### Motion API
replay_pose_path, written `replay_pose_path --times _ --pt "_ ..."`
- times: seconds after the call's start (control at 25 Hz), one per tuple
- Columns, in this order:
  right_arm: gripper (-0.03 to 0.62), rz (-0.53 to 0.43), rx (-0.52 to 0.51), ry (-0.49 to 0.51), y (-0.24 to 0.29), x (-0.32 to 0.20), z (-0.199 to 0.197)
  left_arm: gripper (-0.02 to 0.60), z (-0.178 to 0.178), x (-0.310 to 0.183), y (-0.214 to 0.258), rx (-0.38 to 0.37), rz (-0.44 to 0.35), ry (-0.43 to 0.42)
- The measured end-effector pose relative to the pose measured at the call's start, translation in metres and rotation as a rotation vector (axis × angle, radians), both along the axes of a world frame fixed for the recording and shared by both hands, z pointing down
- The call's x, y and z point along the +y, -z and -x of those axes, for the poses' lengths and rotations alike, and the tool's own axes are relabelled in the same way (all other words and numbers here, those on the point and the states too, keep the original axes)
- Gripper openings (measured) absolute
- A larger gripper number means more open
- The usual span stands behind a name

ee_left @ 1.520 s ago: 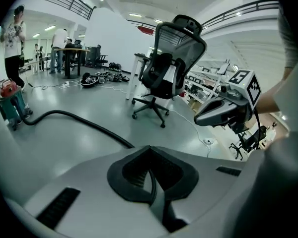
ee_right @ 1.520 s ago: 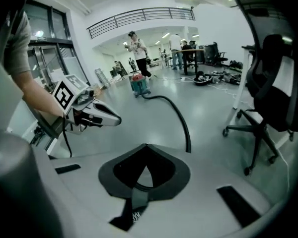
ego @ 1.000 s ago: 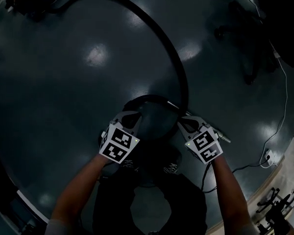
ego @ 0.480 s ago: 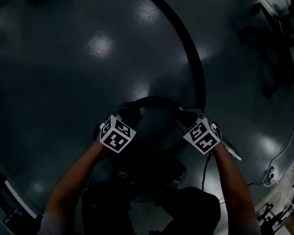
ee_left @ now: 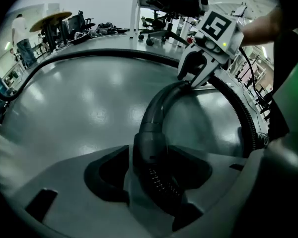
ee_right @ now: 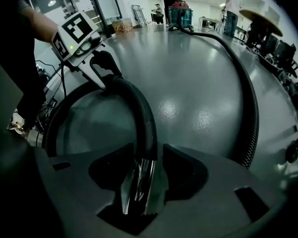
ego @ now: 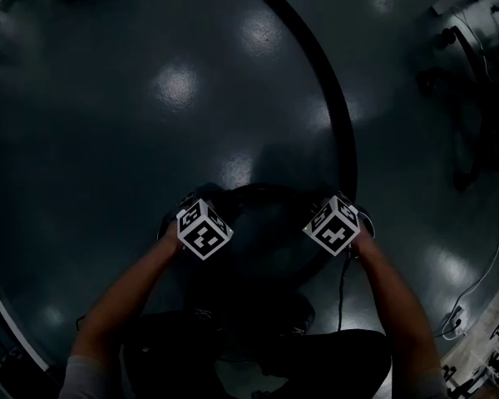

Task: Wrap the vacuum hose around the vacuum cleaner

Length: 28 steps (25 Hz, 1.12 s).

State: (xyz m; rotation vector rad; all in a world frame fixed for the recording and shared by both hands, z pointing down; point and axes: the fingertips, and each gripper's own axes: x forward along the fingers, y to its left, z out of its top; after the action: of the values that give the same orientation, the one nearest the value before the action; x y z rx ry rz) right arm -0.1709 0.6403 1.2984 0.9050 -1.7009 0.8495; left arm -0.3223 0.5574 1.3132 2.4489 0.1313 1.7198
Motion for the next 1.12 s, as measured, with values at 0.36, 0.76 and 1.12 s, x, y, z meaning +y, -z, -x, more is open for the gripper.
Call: replay_pose_path --times 0.36,0.76,1.12 --pt "0.169 0.029 0.043 0.102 -0.019 -0.011 0.013 0.239 0.004 0.004 -0.01 -0.003 0.014 -0.021" --pt "0.155 -0.188 -0.016 -0.045 0.066 -0.053 -0.017 0.238 -0.034 -0.046 0.117 0.241 -0.13 -0.014" --pt "0.149 -0.396 -0.004 -0.165 0.201 -0.072 -0.031 0.238 -0.056 -0.057 0.294 0.302 -0.209 -0.026"
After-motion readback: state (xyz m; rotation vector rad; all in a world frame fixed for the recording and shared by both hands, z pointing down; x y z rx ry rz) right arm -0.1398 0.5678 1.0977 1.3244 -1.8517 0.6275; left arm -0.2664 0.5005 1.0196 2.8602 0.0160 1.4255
